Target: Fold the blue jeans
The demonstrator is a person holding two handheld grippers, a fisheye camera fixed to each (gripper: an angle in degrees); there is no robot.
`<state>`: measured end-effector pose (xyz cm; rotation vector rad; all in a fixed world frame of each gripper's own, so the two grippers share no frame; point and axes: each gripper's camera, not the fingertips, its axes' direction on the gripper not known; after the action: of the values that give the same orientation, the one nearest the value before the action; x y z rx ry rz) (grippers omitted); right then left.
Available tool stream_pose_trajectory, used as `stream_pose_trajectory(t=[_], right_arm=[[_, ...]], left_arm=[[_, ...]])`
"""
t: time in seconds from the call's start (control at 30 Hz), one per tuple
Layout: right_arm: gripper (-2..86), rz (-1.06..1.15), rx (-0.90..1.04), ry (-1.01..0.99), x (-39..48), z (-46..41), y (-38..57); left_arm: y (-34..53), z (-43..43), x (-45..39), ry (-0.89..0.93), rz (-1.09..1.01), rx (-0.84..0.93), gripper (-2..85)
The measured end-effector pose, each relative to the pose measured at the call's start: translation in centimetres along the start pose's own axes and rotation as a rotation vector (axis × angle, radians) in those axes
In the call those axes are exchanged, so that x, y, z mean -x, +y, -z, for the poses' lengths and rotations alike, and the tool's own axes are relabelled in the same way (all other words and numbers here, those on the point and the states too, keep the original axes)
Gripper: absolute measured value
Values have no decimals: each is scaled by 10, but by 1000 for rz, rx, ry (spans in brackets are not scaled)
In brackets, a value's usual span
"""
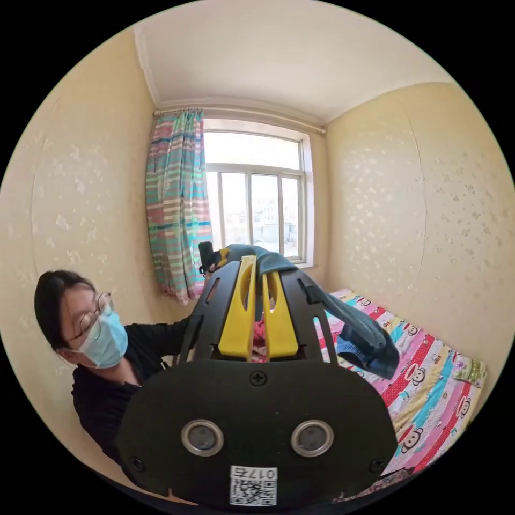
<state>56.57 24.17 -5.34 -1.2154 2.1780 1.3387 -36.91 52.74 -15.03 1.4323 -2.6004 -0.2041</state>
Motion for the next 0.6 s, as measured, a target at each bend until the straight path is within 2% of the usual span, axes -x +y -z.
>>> stream_pose_trajectory(t=[0.17,0.33,0.47,0.53,0.6], right_arm=[[4,-221,189,-132,24,-70,208],[6,-500,313,-160,60,-127,387],[9,-828,378,-226,78,-159,508],[12,-936,403,-243,83,-171,548],[18,-1007,413,-291,86,-180,576]], left_arm=[[174,21,-43,-15,103,137,6],[374,43,-75,5,453,346,5],[476,66,-96,14,703,490,2],[517,82,-107,21,789,601,1],[538,99,-110,29,844,637,1]])
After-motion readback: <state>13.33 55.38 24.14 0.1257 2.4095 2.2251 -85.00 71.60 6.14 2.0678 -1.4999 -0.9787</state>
